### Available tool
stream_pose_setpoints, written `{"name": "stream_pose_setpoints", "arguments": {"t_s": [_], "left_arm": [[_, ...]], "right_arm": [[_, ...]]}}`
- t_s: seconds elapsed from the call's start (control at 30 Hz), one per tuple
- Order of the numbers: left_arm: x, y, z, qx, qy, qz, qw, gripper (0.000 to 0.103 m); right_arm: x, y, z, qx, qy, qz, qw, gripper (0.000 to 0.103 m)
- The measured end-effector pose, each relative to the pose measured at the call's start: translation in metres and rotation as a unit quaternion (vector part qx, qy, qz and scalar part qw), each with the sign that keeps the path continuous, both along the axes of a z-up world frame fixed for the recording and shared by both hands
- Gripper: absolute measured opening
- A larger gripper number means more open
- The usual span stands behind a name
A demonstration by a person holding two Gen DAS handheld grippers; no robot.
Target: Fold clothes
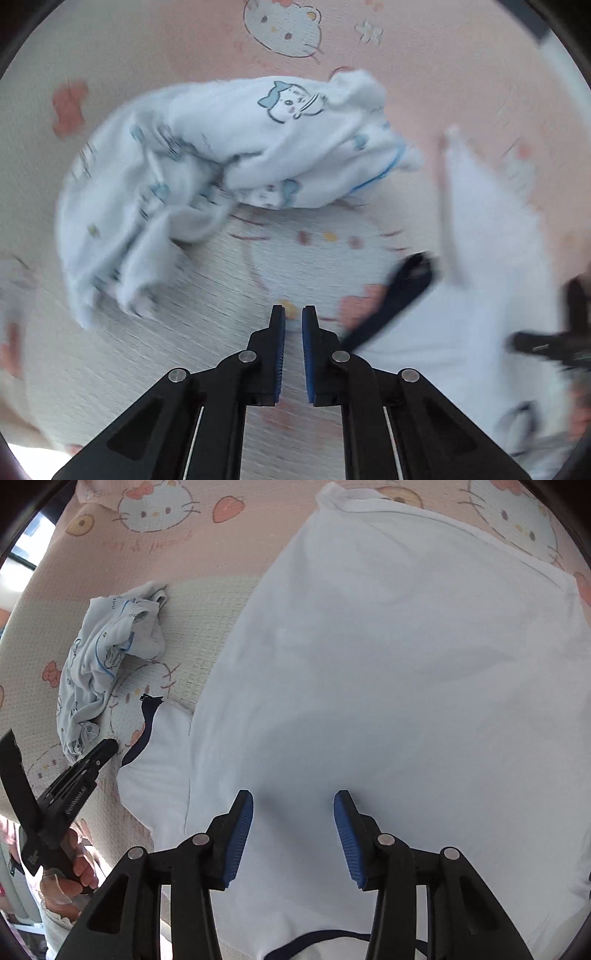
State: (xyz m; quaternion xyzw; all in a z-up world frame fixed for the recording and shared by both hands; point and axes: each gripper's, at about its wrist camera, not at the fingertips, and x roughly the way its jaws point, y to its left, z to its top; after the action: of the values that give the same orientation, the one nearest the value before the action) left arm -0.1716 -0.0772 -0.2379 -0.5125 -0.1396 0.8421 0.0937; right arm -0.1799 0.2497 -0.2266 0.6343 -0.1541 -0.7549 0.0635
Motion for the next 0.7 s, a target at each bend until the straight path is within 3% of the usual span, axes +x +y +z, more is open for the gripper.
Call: {"name": "stream_pose_setpoints", "arguments": {"t_s": [0.07, 0.17, 0.23, 0.37, 0.43, 0.5, 0.6, 0.7], "left_arm": [[0.006, -0.013, 0.007, 0.088, 0.012, 0.008, 0.9960, 0.008], [0.008, -0.013, 0.015, 0.142, 0.009, 0.016, 0.9897, 0.008], [0.006, 0.006, 0.016, 0.166, 0.003, 0.021, 0.9859, 0.008], [0.015, 0.038, -0.001, 0.219, -0.044, 0.030, 0.9743, 0.009], [0.007, 0.053, -0.020, 0.210, -0.089, 0.034, 0.9731, 0.009], [0.012, 0.052, -0.029, 0.219, -0.105, 0.031, 0.9696, 0.009], [0.016, 0.046, -0.034, 0.251, -0.103, 0.047, 0.9613, 0.009], [0.013, 0.052, -0.030, 0.236, -0.109, 0.045, 0.9647, 0.009]], "right_arm": [[0.010, 0.011, 0.008, -0.012, 0.011, -0.017, 1.000, 0.045], [0.026, 0.025, 0.023, -0.030, 0.030, -0.042, 0.998, 0.051], [0.039, 0.034, 0.031, -0.033, 0.046, -0.056, 0.997, 0.058], [0.073, 0.060, 0.042, -0.035, 0.070, -0.093, 0.993, 0.058], [0.094, 0.084, 0.043, -0.062, 0.085, -0.127, 0.986, 0.058], [0.117, 0.111, 0.044, -0.103, 0.110, -0.171, 0.974, 0.059], [0.157, 0.156, 0.044, -0.138, 0.160, -0.256, 0.943, 0.068], [0.190, 0.188, 0.038, -0.151, 0.186, -0.327, 0.914, 0.068]]}}
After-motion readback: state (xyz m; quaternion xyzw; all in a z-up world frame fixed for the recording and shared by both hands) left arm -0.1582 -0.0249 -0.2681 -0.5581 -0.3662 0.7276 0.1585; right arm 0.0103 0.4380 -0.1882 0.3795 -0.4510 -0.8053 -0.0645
